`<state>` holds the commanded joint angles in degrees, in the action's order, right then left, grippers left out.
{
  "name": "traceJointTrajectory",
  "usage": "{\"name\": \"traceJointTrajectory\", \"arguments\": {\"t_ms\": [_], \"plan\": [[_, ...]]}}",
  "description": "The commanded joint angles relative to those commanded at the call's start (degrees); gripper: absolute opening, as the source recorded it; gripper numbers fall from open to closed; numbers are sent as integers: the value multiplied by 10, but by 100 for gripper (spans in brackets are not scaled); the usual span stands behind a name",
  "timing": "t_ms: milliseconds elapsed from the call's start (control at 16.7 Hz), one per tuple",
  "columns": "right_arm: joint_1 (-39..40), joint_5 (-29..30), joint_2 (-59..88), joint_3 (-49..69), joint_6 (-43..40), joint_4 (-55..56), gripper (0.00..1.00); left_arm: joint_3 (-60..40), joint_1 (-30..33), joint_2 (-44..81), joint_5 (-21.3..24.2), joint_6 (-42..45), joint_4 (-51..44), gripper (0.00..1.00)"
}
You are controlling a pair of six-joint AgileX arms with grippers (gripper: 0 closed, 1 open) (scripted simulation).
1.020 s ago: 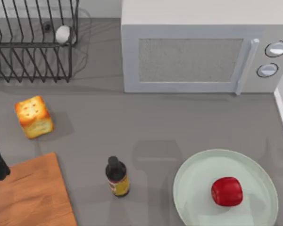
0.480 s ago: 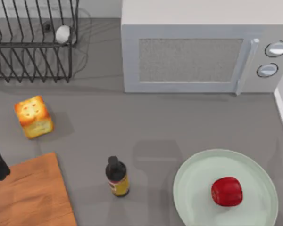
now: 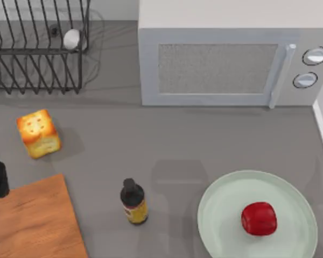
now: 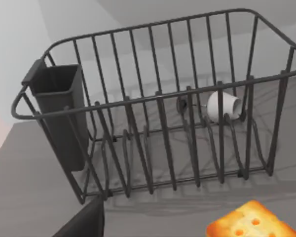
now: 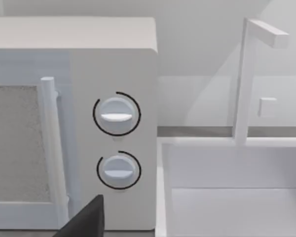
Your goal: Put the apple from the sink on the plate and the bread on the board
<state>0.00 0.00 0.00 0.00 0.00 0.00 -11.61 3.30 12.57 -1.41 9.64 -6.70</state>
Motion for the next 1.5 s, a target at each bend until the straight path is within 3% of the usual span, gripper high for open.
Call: {"name": "traceJointTrajectory", "arguments": {"t_ms": [480, 960, 1200, 1500], "plan": [[0, 0, 0, 0, 0, 0, 100, -363, 51, 423, -2, 230, -216, 100], [0, 0, 0, 0, 0, 0, 100, -696, 56, 874, 9, 424, -469, 100], [0, 0, 0, 0, 0, 0, 100, -780, 46, 1007, 13, 468, -552, 100], [0, 0, 0, 0, 0, 0, 100, -799, 41, 1045, 15, 475, -578, 100]]}}
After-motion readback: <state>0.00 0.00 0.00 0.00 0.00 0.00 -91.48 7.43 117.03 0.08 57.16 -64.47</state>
